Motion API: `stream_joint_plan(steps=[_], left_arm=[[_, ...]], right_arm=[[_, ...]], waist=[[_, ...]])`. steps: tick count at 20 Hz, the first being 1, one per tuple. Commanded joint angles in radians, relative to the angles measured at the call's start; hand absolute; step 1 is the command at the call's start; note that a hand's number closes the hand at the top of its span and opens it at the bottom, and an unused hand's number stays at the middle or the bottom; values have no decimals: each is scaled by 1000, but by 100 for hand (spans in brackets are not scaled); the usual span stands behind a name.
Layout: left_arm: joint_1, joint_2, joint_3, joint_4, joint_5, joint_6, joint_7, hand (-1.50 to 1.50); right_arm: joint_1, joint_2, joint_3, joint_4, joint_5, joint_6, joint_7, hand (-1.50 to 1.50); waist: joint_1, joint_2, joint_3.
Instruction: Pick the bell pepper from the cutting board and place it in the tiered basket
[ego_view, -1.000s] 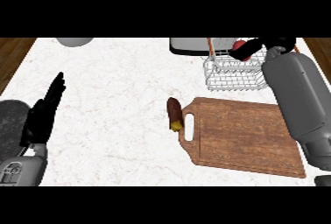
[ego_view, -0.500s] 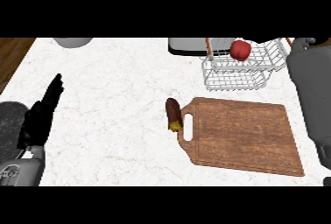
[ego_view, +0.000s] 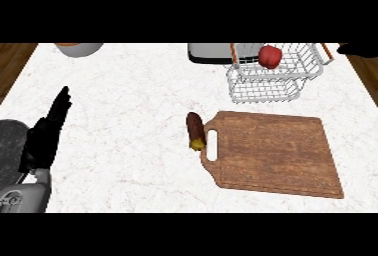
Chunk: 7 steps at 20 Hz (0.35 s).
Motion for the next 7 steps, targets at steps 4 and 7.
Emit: stream_joint_plan(steps=[4, 7], left_arm=[[0, -6, 7, -24, -10, 7, 15, 0], [-20, -27, -3, 8, -29, 20, 20, 0]], right_arm=[[289, -132, -212, -167, -225, 179, -107, -150], [383, -131, -298, -215, -307, 208, -180, -150]], waist=[[-5, 1, 1], [0, 4, 1]])
